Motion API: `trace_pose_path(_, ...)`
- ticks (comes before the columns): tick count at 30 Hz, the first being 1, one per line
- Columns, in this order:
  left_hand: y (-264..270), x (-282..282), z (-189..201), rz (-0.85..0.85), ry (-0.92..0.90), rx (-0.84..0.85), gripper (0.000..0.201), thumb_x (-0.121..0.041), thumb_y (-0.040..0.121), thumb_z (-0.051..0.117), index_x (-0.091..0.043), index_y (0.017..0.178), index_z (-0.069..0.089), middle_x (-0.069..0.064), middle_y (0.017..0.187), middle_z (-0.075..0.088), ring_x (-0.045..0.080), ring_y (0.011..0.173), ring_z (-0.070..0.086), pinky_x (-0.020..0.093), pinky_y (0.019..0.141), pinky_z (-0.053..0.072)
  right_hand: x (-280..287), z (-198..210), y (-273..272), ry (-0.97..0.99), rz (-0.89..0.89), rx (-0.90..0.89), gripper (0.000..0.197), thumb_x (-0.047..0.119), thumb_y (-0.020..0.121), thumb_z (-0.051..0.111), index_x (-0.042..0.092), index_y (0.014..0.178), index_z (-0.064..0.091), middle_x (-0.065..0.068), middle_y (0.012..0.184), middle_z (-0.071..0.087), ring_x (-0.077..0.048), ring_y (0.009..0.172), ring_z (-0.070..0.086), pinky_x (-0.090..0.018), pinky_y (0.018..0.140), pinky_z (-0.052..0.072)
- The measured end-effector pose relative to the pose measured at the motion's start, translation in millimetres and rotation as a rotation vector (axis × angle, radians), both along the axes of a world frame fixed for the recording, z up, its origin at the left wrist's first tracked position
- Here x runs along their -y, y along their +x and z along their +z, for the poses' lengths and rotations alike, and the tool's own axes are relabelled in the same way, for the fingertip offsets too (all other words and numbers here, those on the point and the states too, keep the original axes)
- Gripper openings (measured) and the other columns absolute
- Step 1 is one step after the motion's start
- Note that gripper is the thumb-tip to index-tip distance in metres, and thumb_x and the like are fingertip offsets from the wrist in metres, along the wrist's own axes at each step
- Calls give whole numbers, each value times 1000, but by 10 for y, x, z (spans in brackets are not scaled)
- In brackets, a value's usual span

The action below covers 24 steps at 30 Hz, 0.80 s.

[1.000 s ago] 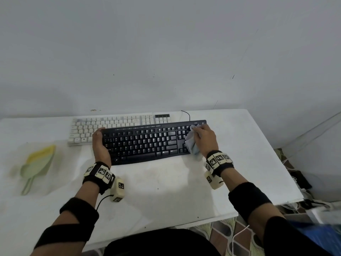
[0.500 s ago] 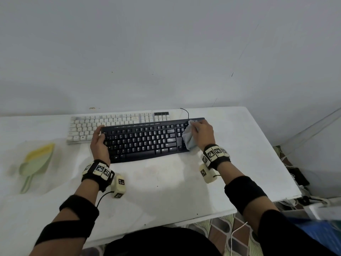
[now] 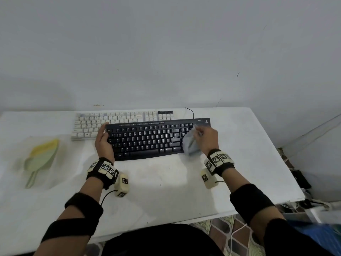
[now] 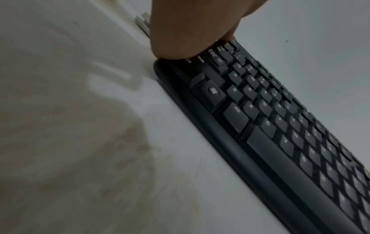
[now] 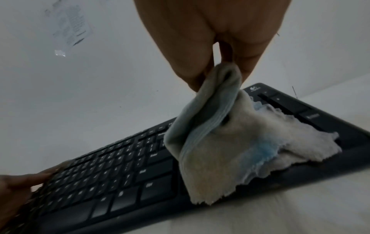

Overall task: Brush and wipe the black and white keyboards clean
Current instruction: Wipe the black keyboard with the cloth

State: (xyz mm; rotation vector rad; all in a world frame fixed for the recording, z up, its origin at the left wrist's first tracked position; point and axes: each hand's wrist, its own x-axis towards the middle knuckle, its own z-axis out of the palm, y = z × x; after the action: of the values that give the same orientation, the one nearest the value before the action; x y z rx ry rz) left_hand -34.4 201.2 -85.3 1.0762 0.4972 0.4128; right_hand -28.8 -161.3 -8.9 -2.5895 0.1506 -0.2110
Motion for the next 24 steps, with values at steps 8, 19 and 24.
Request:
trace_pose_path(8,31,4,-58,-11,27,-23,46,3,100,40,-10,136,66,3,149,56,17,142,48,36,119,40,-46,-136,33,-17,47,-67,27,20,104,51,7,113,73,-12,100,61,-28,95,55,-27,78,35)
trace_pose_path(19,27,-14,-100,-21,-5,-4,51,1,96,41,-32,112,77,0,145,60,18,139,52,44,118,42,-10,9,-14,44,53,57,24,22,99,62,16,118,75,-9,102,68,-24,89,61,-36,88,52)
trace_pose_path(24,40,-26,-97,-45,-4,-23,50,2,97,40,-27,119,75,-3,144,60,16,138,52,42,118,42,-104,-167,96,90,55,-121,37,40,105,48,12,118,68,8,102,58,-9,88,57,-11,80,44)
